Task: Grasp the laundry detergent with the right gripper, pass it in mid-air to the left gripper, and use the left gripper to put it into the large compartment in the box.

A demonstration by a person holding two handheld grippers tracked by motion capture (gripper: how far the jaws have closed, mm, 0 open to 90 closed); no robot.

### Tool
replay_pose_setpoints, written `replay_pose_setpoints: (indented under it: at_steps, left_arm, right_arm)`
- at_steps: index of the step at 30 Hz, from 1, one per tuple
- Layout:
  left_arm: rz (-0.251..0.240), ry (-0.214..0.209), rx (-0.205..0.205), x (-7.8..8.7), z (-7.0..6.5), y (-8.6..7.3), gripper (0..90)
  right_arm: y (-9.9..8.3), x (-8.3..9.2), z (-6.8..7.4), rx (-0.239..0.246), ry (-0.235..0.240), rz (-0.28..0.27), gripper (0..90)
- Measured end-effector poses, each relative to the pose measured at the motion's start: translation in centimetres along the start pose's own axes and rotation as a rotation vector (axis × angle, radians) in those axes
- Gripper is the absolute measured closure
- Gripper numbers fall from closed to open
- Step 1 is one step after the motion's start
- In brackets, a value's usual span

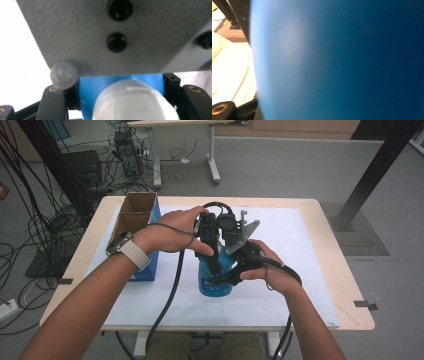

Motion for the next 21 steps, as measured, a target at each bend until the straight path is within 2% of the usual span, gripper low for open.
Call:
replay_pose_setpoints:
  at_steps: [17, 18, 21]
  left_arm:
    - [-0.006, 0.003, 0.0, 0.03, -0.06, 0.13, 37.7]
    - [-0.012, 0.003, 0.003, 0.01, -0.07, 0.12, 37.7]
    - [-0.008, 0.005, 0.0, 0.08, -0.03, 0.05, 37.7]
  right_arm:
    - [-0.02, 0.22, 0.01, 0.005, -0.002, 0.002, 43.5]
    - [0.06, 0.27, 0.21, -0.017, 0.013, 0.0, 43.4]
    - [0.06, 0.23, 0.06, -0.003, 0.004, 0.004, 43.4]
Point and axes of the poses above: each handheld gripper's, and its own axes: x roughly backward along the jaws, y roughly out of its top, z roughly to its left, the point moved 4 cm from there along -x, roughly forward along the jaws, and after that the axes turned 13 degrees about -y, right-handed, at the moved point
